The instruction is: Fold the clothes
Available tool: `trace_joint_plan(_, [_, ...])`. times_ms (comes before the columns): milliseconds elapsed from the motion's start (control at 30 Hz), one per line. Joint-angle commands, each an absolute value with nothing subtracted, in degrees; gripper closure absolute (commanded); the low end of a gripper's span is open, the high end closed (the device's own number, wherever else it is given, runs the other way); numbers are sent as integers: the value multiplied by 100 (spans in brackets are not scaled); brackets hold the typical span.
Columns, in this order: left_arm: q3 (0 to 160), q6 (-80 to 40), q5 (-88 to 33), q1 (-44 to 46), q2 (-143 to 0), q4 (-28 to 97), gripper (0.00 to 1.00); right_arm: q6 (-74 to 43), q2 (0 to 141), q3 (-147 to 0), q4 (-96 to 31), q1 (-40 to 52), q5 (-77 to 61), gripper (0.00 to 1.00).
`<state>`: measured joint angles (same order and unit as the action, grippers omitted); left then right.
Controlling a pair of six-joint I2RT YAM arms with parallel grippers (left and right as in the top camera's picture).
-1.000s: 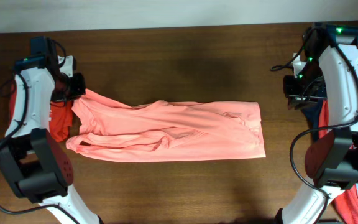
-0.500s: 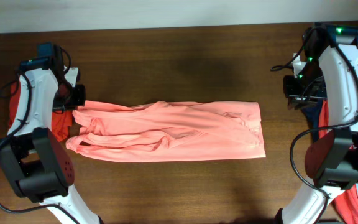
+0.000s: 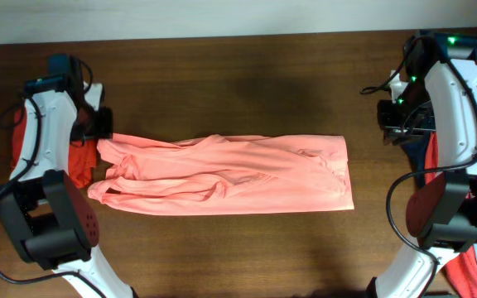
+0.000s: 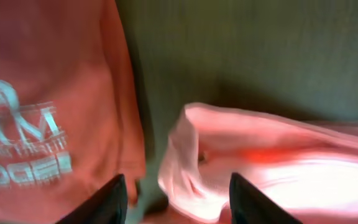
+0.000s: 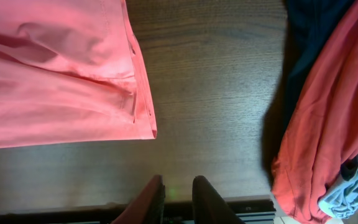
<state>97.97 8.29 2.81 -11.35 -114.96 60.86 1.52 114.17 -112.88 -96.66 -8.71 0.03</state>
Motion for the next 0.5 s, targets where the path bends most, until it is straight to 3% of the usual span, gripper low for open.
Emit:
trace_joint_plan(0, [10007,672,-71,-1070,-11474,5747,47,104,11286,-11375,-9668,-908,95,79])
trace_joint_plan(467, [10007,735,43,-882,-12064,5280,44,104,11286,-11375,-9673,-908,91,79])
